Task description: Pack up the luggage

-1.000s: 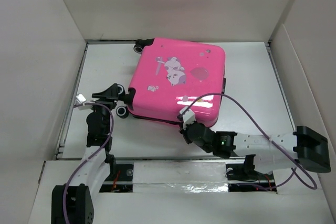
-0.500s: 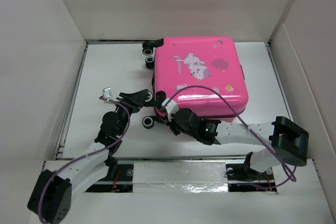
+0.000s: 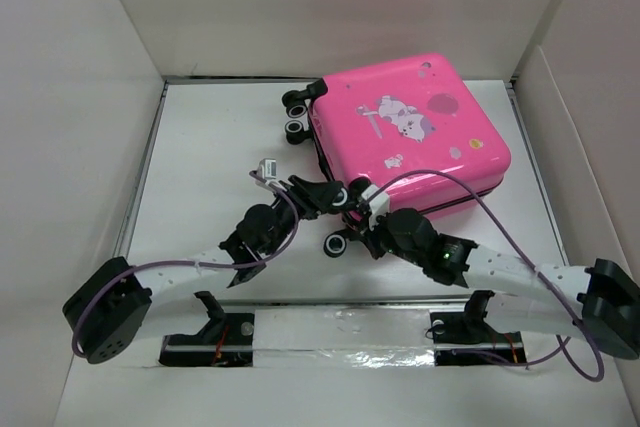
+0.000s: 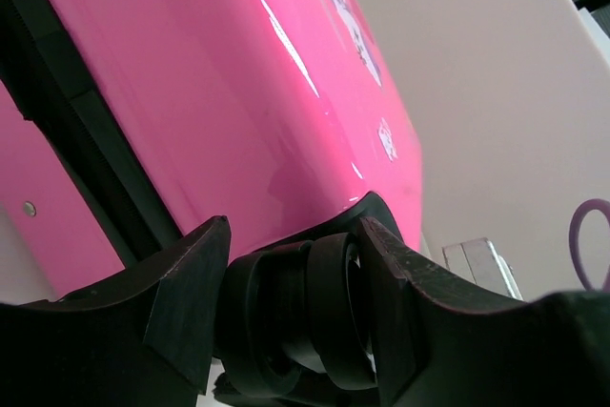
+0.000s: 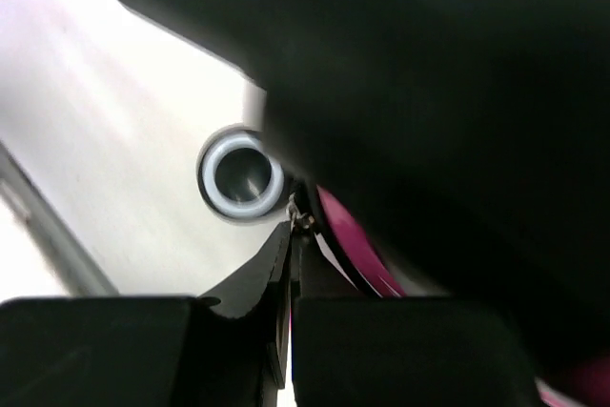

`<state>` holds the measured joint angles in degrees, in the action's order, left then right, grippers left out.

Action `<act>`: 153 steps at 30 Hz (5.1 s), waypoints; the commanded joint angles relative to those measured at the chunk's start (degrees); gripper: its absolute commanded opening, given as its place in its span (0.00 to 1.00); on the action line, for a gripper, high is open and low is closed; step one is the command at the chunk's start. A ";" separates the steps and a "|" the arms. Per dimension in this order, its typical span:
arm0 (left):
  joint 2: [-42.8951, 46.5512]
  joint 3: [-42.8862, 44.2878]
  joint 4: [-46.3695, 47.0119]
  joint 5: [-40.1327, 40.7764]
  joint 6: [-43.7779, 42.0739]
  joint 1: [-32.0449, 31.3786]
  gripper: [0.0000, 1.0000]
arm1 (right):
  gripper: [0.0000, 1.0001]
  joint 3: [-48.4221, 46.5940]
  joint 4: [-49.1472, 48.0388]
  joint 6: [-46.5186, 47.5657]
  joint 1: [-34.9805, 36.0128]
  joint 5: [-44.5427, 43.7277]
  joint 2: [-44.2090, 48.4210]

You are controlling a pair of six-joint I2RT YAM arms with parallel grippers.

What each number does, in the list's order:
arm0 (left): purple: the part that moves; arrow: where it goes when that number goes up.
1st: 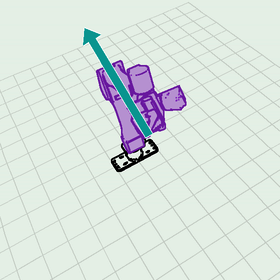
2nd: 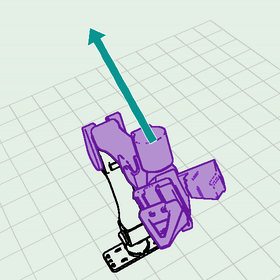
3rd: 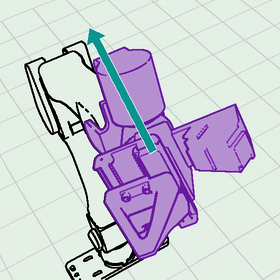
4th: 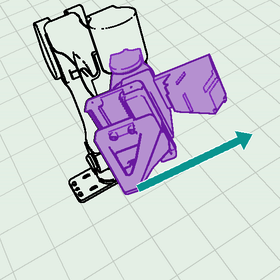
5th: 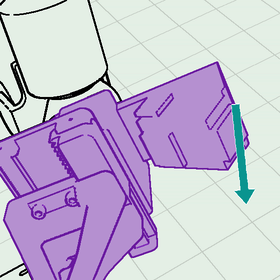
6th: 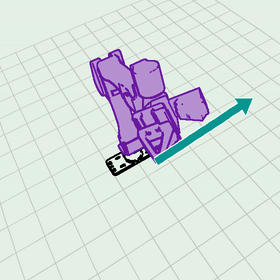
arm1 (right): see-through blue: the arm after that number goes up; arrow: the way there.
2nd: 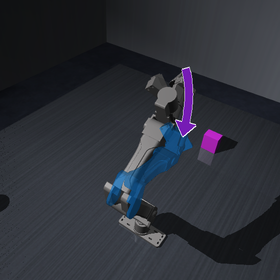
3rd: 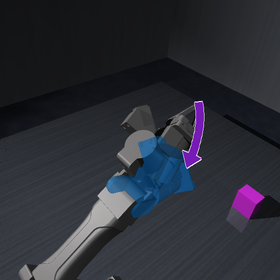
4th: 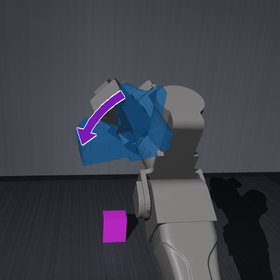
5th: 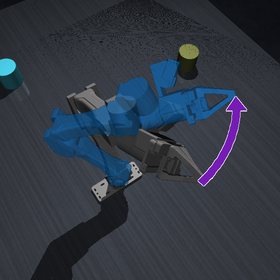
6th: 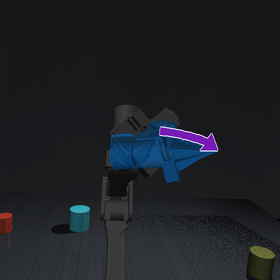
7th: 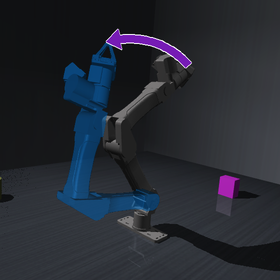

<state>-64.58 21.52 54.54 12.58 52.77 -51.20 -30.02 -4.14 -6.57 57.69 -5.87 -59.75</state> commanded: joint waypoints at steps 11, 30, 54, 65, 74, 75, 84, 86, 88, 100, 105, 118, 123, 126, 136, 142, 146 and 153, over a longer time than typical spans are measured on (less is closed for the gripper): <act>-6.89 16.27 -18.33 -10.47 -9.45 1.78 0.75 | 0.00 5.05 -18.99 -5.74 8.14 -8.72 12.26; -12.41 38.86 -40.22 -15.27 -34.27 31.51 0.53 | 0.00 8.84 -15.63 -4.07 7.61 -4.94 18.61; -35.53 68.31 -73.00 -33.84 -68.59 30.28 0.88 | 0.00 10.95 -13.17 -1.34 -1.35 6.65 25.03; -37.38 68.13 -67.64 -32.88 -67.72 30.28 0.75 | 0.00 11.12 -13.61 -1.43 -1.97 8.07 23.89; -37.99 67.34 -66.94 -34.29 -66.84 30.28 0.00 | 0.00 10.95 -11.51 -1.26 -3.29 7.19 24.76; -37.82 66.64 -66.85 -34.37 -66.40 30.28 0.00 | 0.00 10.86 -10.63 -0.99 -4.77 7.27 25.03; -33.60 46.02 -44.89 -36.04 -49.82 30.28 0.00 | 0.00 7.52 -5.71 1.99 -16.28 13.07 25.64; -32.38 41.26 -37.17 -39.03 -47.07 29.14 0.00 | 0.00 6.56 -5.44 2.61 -20.76 14.21 26.17; -31.32 35.10 -31.38 -37.63 -44.61 27.22 0.00 | 0.00 5.42 -5.79 3.66 -24.45 16.58 24.78; -21.83 21.99 -21.06 -34.91 -39.59 14.03 0.00 | 0.00 -1.21 -2.28 6.66 -51.36 35.22 20.53; -19.97 20.59 -15.18 -38.15 -33.20 9.63 0.00 | 0.00 15.84 -17.77 -11.42 -45.41 31.13 28.27; -20.24 17.78 4.50 -45.97 -19.82 3.65 0.00 | 0.00 8.86 -28.80 -8.20 -7.24 -37.37 4.57; -20.24 16.19 7.68 -47.47 -17.27 1.64 0.00 | 0.00 2.70 -33.54 -7.24 -6.63 -28.51 -6.42; -19.62 15.75 9.08 -47.30 -16.39 -0.22 0.00 | 0.00 -0.56 -38.63 -5.13 -6.10 -17.46 -12.75; -6.72 7.49 12.62 -45.90 -11.46 -0.57 0.00 | 0.00 -7.50 -51.14 -8.11 -1.71 13.25 -25.41; 1.03 5.11 10.32 -45.28 -10.85 -0.57 0.00 | 0.00 -5.67 -54.57 -9.42 -4.50 14.93 -24.29; -1.32 5.98 15.31 -45.45 -8.75 -1.18 0.00 | 0.00 0.39 -53.51 -10.83 -9.77 14.04 -17.61; -8.99 15.12 25.52 -46.68 -5.05 -6.36 0.00 | 0.00 -8.55 -58.14 -12.32 -5.68 22.29 -27.33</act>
<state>-73.97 27.53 57.19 -7.73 46.72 -46.78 -27.20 -47.37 -15.53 47.48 4.51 -81.73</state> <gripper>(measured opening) 0.561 0.008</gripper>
